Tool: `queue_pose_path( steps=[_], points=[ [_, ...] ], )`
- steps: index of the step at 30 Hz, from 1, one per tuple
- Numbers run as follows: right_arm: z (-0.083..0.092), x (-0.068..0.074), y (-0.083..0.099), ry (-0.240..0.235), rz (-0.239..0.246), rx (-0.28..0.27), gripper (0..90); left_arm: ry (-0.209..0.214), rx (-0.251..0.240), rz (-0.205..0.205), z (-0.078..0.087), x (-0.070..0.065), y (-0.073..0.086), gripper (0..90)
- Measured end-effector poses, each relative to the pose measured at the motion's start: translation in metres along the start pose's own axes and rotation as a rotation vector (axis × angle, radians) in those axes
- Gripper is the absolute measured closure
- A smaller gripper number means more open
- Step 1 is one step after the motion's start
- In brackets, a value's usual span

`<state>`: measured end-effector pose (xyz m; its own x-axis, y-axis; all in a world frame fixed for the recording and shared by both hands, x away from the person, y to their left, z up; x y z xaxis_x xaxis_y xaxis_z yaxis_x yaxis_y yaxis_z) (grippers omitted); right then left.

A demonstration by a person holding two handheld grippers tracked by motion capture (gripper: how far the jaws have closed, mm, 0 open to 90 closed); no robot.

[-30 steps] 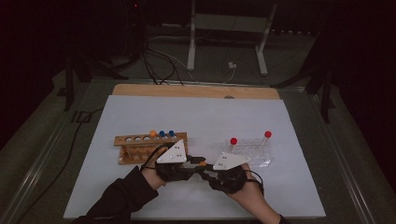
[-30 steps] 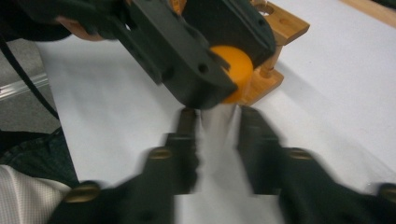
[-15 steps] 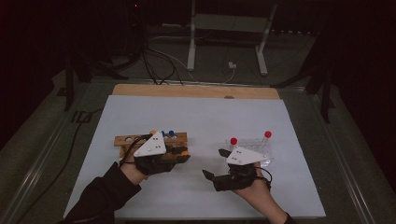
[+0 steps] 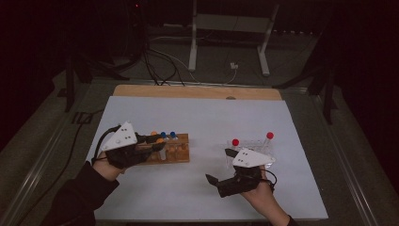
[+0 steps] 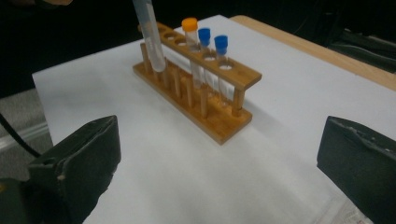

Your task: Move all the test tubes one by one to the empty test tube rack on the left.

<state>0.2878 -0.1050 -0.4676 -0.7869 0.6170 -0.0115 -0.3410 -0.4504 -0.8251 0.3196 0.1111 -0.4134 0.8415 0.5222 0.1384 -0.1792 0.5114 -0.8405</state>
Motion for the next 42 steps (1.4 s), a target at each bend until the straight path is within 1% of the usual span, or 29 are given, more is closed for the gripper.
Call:
queue_pose_path(
  steps=[1, 2, 3, 4, 8, 9, 10, 11, 12, 15, 17, 18, 21, 23, 24, 26, 27, 28, 30, 33, 35, 36, 37, 42],
  points=[
    [0.001, 0.0, -0.001, -0.002, -0.005, -0.005, 0.0, -0.006, 0.001, 0.004, 0.003, 0.003, 0.0, 71.8],
    [0.001, -0.001, -0.001, 0.0, -0.006, -0.008, 0.0, -0.022, 0.003, 0.005, 0.005, 0.007, 0.001, 71.8],
    [0.002, -0.002, -0.001, 0.002, -0.008, -0.01, 0.0, -0.022, 0.003, 0.005, 0.005, 0.007, 0.001, 71.9],
    [0.002, -0.003, -0.001, 0.001, -0.012, -0.009, 0.0, -0.039, -0.001, 0.017, 0.011, 0.014, 0.001, 71.8],
    [0.003, -0.004, 0.0, 0.002, -0.021, -0.012, 0.0, -0.088, -0.01, 0.041, 0.017, 0.029, 0.003, 71.8],
    [0.003, -0.005, 0.0, 0.008, -0.02, -0.012, 0.0, -0.088, -0.01, 0.041, 0.017, 0.029, 0.003, 71.8],
    [0.004, -0.005, 0.0, 0.004, -0.02, -0.015, 0.0, -0.105, -0.011, 0.053, 0.019, 0.037, 0.004, 71.8],
    [0.004, -0.005, 0.0, 0.007, -0.022, -0.018, 0.0, -0.105, -0.011, 0.053, 0.019, 0.037, 0.004, 71.8],
    [0.005, -0.006, -0.001, 0.007, -0.022, -0.019, 0.0, -0.127, -0.01, 0.065, 0.019, 0.045, 0.007, 71.8],
    [0.006, -0.007, -0.001, 0.013, -0.02, -0.026, 0.0, -0.162, -0.011, 0.084, 0.017, 0.056, 0.011, 71.8],
    [0.006, -0.007, -0.001, 0.013, -0.022, -0.026, 0.0, -0.171, -0.018, 0.107, 0.014, 0.062, 0.015, 71.8],
    [0.006, -0.007, 0.0, 0.011, -0.024, -0.026, 0.0, -0.189, -0.017, 0.11, 0.013, 0.065, 0.017, 71.8],
    [0.005, -0.008, 0.0, 0.013, -0.022, -0.023, 0.0, -0.198, -0.018, 0.133, 0.007, 0.072, 0.022, 71.8],
    [0.005, -0.008, 0.001, 0.013, -0.021, -0.022, 0.0, -0.203, -0.02, 0.138, 0.006, 0.074, 0.024, 71.9],
    [0.006, -0.008, 0.001, 0.012, -0.021, -0.024, 0.0, -0.191, -0.023, 0.161, 0.002, 0.076, 0.028, 71.9],
    [0.006, -0.009, 0.001, 0.013, -0.022, -0.026, 0.0, -0.199, -0.017, 0.16, 0.0, 0.077, 0.031, 71.8],
    [0.006, -0.009, 0.001, 0.015, -0.022, -0.027, 0.0, -0.189, -0.015, 0.174, -0.004, 0.078, 0.035, 71.8],
    [0.006, -0.01, 0.001, 0.011, -0.026, -0.026, 0.0, -0.194, -0.007, 0.171, -0.006, 0.078, 0.038, 71.9],
    [0.006, -0.01, 0.002, 0.012, -0.029, -0.028, 0.0, -0.184, 0.0, 0.178, -0.011, 0.077, 0.042, 71.8],
    [0.006, -0.011, 0.002, 0.011, -0.029, -0.028, 0.0, -0.184, 0.012, 0.179, -0.016, 0.076, 0.046, 71.8],
    [0.007, -0.01, 0.002, 0.01, -0.027, -0.029, 0.0, -0.175, 0.021, 0.188, -0.021, 0.075, 0.052, 71.8],
    [0.007, -0.01, 0.002, 0.01, -0.026, -0.029, 0.0, -0.175, 0.021, 0.188, -0.021, 0.075, 0.052, 71.8],
    [0.007, -0.01, 0.002, 0.009, -0.026, -0.027, 0.0, -0.175, 0.031, 0.191, -0.025, 0.075, 0.055, 71.8],
    [0.006, -0.011, 0.002, 0.009, -0.026, -0.026, 0.0, -0.166, 0.06, 0.2, -0.032, 0.076, 0.063, 71.8]
  ],
)
Point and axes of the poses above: each handheld gripper's, and its own axes: z roughly backward along the jaws, y roughly out of its underside, x roughly to its left, the point moved 9 cm from there along -z, roughly forward along the jaws, and after that the axes turned 9 degrees about x, right-handed, at the moved point
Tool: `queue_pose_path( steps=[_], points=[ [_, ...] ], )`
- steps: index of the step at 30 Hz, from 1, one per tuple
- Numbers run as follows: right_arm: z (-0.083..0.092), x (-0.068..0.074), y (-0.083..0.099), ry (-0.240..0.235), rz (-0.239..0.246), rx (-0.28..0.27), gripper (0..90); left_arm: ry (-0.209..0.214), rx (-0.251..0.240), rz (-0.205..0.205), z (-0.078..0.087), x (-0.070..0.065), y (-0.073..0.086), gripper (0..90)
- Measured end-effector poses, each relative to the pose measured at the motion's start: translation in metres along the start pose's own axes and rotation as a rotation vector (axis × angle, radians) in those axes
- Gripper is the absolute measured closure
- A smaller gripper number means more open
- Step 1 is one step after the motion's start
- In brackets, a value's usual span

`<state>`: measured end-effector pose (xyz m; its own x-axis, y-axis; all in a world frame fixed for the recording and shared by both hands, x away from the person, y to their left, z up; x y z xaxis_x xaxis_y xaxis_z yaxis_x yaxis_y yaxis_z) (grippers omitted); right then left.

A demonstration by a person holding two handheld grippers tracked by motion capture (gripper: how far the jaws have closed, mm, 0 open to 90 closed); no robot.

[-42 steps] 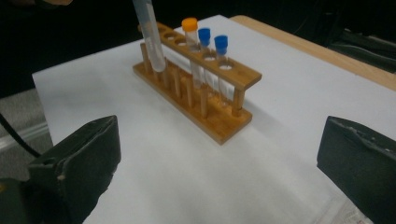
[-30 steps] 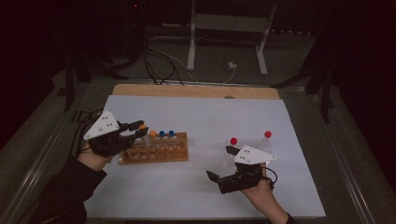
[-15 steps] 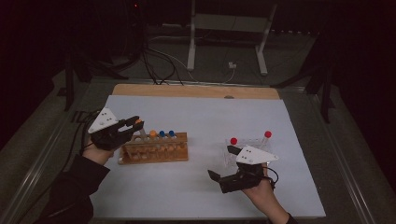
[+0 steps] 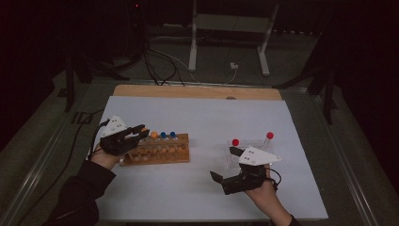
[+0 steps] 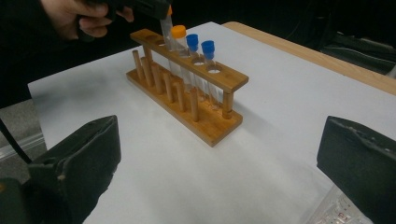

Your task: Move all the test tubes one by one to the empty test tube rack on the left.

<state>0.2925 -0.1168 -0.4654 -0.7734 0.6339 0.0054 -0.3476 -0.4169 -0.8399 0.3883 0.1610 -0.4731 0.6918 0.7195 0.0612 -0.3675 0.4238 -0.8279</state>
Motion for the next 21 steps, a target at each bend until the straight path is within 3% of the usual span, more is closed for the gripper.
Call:
queue_pose_path(
  steps=[10, 12, 21],
  points=[
    [0.0, 0.0, 0.001, -0.003, 0.0, 0.004, 0.0, 0.002, 0.037, 0.004, -0.008, 0.0, 0.01, 71.7],
    [0.0, 0.0, 0.001, -0.004, 0.001, 0.003, 0.0, 0.002, 0.062, -0.003, -0.011, 0.0, 0.014, 71.7],
    [0.001, 0.0, 0.0, -0.005, 0.005, 0.005, 0.0, 0.017, 0.072, -0.004, -0.013, 0.001, 0.014, 71.3]
  ],
)
Point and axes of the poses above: each handheld gripper's, and its own axes: z roughly backward along the jaws, y roughly out of its underside, x roughly to its left, the point moved 9 cm from there along -z, roughly forward along the jaws, and after that the axes turned 9 degrees about x, right-handed, at the moved point
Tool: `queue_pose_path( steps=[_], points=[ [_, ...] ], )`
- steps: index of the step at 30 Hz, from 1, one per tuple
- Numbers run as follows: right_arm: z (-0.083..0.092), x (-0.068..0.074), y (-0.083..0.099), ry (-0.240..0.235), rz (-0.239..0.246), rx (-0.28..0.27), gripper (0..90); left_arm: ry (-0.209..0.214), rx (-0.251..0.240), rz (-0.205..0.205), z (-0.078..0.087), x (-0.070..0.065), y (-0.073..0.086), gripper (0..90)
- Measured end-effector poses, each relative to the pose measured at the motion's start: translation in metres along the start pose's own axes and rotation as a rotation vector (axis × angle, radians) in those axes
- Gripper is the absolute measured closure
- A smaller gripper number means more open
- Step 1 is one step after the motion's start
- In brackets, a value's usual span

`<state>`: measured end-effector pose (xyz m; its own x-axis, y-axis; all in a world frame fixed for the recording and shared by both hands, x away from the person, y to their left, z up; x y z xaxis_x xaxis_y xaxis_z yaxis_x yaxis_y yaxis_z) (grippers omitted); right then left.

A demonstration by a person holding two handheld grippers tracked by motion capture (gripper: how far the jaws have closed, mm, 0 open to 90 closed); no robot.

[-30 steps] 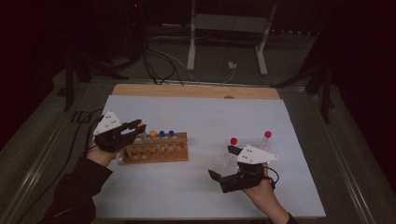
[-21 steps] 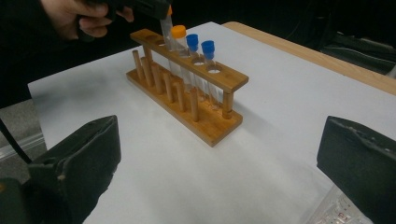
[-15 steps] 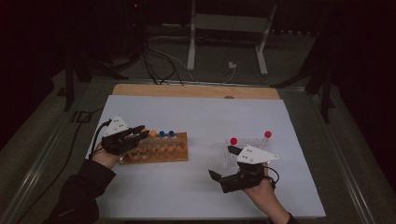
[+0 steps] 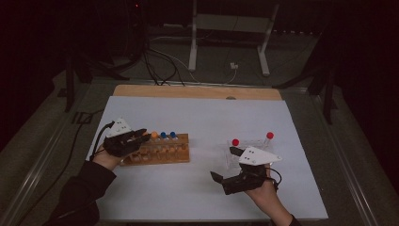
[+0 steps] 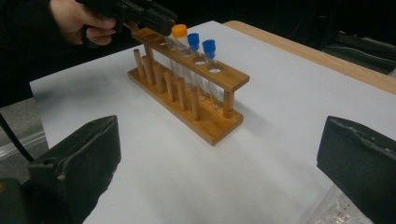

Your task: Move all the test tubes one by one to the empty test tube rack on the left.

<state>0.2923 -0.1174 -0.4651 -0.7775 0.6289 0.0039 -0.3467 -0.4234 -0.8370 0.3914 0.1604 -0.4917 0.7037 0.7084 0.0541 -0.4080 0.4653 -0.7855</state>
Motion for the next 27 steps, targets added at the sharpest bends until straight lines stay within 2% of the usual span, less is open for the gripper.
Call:
queue_pose_path(
  steps=[2, 4, 10, 12, 14, 15, 18, 20, 22, 26, 27],
  points=[
    [0.001, -0.001, 0.0, -0.001, -0.002, -0.002, 0.0, 0.022, -0.004, 0.009, 0.001, -0.001, 0.0, 69.9],
    [0.002, -0.001, -0.001, 0.0, 0.001, -0.004, 0.0, 0.042, -0.013, 0.013, 0.004, -0.003, -0.002, 59.9],
    [0.011, -0.013, -0.005, 0.031, -0.006, -0.022, 0.0, 0.053, -0.043, -0.007, 0.017, -0.012, -0.006, 30.0],
    [0.016, -0.021, -0.006, 0.057, -0.014, -0.031, 0.0, 0.074, -0.049, -0.01, 0.024, -0.021, -0.007, 18.0],
    [0.02, -0.031, -0.005, 0.096, -0.019, -0.028, 0.0, 0.076, -0.06, -0.013, 0.029, -0.026, -0.008, 13.1],
    [0.021, -0.036, -0.004, 0.117, -0.021, -0.025, 0.0, 0.096, -0.064, -0.011, 0.031, -0.03, -0.007, 8.7],
    [0.023, -0.05, 0.002, 0.148, -0.044, -0.005, 0.0, 0.127, -0.068, -0.022, 0.034, -0.041, -0.005, 3.1],
    [0.02, -0.061, 0.008, 0.175, -0.066, 0.016, 0.0, 0.135, -0.066, -0.026, 0.035, -0.045, -0.003, 2.4],
    [0.016, -0.069, 0.017, 0.188, -0.081, 0.045, 0.0, 0.15, -0.063, -0.046, 0.037, -0.054, 0.0, 2.4],
    [0.002, -0.083, 0.036, 0.206, -0.118, 0.107, 6.9, 0.162, -0.067, -0.055, 0.039, -0.06, 0.0, 2.4],
    [-0.002, -0.085, 0.041, 0.201, -0.125, 0.123, 13.7, 0.177, -0.074, -0.057, 0.04, -0.062, 0.0, 2.4]
  ],
)
Point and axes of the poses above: each handheld gripper's, and its own axes: z roughly backward along the jaws, y roughly out of its underside, x roughly to its left, the point moved 9 cm from there along -z, roughly forward along the jaws, and after that the axes turned 9 degrees about x, right-handed, at the moved point
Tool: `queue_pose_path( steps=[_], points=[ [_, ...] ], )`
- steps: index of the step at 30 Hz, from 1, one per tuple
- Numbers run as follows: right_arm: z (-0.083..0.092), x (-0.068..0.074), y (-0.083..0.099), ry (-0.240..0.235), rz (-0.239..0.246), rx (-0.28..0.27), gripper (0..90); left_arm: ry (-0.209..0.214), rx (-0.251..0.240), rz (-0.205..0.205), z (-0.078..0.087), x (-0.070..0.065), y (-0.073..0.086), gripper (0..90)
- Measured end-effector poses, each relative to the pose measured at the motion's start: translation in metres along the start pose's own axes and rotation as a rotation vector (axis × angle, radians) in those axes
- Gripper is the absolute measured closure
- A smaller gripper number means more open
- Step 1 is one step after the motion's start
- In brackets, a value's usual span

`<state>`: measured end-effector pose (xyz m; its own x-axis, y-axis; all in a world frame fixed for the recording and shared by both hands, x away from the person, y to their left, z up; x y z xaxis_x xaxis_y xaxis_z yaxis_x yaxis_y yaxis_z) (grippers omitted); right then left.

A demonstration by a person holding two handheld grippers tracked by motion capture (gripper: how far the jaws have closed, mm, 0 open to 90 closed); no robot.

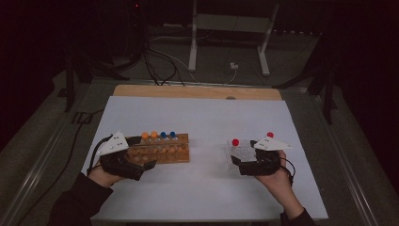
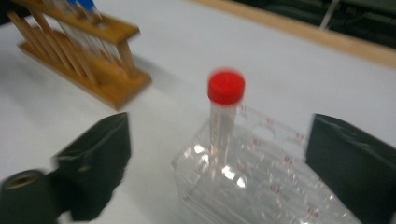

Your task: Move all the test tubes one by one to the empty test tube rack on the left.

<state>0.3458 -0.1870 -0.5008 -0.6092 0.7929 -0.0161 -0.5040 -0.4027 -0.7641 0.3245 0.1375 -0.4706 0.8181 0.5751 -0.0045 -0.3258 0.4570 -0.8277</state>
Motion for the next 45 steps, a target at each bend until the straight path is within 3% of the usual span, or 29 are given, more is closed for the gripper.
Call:
queue_pose_path(
  steps=[3, 8, 14, 21, 29, 38, 40, 44, 45],
  points=[
    [-0.009, -0.004, 0.006, -0.004, -0.02, 0.02, 29.2, 0.007, 0.002, -0.003, -0.001, -0.002, 0.001, 2.4],
    [-0.02, -0.008, 0.008, 0.011, -0.024, 0.05, 47.7, 0.009, 0.007, -0.002, -0.003, -0.002, 0.002, 2.4],
    [-0.028, -0.007, 0.008, 0.015, -0.008, 0.072, 61.9, 0.01, 0.006, 0.003, -0.002, 0.0, 0.003, 2.4],
    [-0.034, -0.003, 0.005, 0.015, 0.006, 0.084, 72.1, 0.009, 0.009, 0.01, -0.003, 0.002, 0.004, 2.4],
    [-0.029, -0.002, 0.001, 0.042, 0.024, 0.075, 74.4, 0.014, 0.005, 0.011, -0.001, 0.002, 0.002, 2.4],
    [0.013, 0.005, -0.027, 0.054, 0.051, -0.056, 74.4, 0.023, 0.004, 0.014, 0.0, 0.001, -0.001, 2.4],
    [0.03, 0.013, -0.037, 0.043, 0.071, -0.101, 74.4, 0.03, -0.001, 0.013, 0.002, -0.001, -0.003, 2.4],
    [0.038, 0.023, -0.042, 0.013, 0.086, -0.121, 74.4, 0.041, -0.007, -0.004, 0.003, -0.008, -0.008, 2.4],
    [0.039, 0.034, -0.042, -0.01, 0.107, -0.116, 74.4, 0.046, -0.008, -0.013, 0.003, -0.011, -0.011, 2.4]
  ],
)
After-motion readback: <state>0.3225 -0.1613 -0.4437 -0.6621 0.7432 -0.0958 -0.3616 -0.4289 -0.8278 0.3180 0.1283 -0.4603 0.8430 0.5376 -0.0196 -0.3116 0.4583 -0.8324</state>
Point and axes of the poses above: each handheld gripper's, and its own axes: z roughly backward along the jaws, y roughly out of its underside, x roughly to its left, the point moved 9 cm from there along -z, roughly forward along the jaws, and after that the axes turned 9 degrees about x, right-handed, at the moved point
